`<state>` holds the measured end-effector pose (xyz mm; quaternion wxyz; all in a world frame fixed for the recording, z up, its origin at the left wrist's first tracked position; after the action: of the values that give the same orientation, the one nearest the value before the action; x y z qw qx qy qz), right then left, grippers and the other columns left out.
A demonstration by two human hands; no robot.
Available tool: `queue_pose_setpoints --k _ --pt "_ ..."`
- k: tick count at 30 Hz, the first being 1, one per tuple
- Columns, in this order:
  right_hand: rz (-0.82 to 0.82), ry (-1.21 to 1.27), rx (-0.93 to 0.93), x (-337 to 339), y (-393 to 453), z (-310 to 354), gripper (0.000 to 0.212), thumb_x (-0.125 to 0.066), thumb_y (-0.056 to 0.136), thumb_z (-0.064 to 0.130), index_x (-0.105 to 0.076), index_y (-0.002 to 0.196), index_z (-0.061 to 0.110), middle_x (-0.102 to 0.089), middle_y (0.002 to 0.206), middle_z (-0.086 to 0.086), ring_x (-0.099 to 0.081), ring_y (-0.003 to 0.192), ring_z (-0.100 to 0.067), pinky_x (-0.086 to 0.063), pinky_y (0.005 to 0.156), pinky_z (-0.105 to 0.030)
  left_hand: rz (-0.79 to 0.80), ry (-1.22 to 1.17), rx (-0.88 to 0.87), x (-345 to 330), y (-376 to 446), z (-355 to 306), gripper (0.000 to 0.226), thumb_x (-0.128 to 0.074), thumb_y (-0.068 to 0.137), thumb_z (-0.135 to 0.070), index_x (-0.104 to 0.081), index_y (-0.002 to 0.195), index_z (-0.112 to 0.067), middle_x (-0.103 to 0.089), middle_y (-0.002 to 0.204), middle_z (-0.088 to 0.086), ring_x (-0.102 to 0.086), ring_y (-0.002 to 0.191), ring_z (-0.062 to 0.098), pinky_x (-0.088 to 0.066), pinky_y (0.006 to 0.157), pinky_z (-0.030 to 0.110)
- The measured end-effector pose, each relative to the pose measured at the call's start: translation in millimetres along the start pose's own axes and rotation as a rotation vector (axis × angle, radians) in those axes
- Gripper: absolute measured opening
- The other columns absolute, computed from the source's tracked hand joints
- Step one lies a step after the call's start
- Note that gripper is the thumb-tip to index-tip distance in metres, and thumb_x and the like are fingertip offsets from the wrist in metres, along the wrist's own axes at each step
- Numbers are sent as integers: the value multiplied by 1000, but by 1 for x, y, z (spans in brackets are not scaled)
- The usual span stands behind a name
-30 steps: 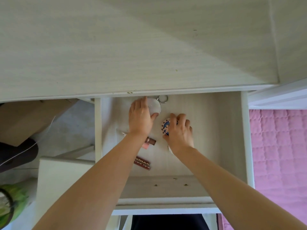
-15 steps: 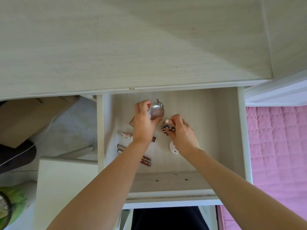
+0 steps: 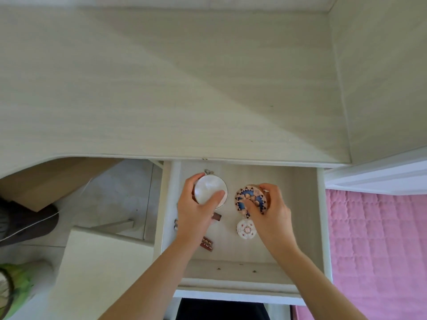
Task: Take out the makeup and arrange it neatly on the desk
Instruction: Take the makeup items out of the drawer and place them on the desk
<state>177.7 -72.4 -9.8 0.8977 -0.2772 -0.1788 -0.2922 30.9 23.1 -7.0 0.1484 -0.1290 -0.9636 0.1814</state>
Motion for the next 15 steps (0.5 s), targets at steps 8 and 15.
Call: queue_pose_setpoints --k 8,15 --pt "-35 65 57 16 19 69 36 -69 85 26 -48 113 30 -64 100 6 -65 90 -11 -56 76 -26 -84 -119 -87 29 21 -62 52 -81 74 -12 -54 115 -29 -59 107 -12 -60 90 -5 -49 62 10" --pt "-18 38 130 7 70 121 35 -70 85 24 -49 113 22 -63 99 2 -62 84 -8 -45 60 -8 -115 -96 -147 35 84 -98 55 -84 69 -18 -49 111 -26 -55 106 -12 -58 93 1 -53 74 25"
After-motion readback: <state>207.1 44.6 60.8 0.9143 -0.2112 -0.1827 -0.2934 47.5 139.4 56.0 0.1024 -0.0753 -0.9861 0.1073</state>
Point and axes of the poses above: each hand's wrist, its own y-axis towards the middle knuckle, its own x-axis out of the back of the hand, z = x × y, the point moved 3 cm from there along y, towards the middle knuckle
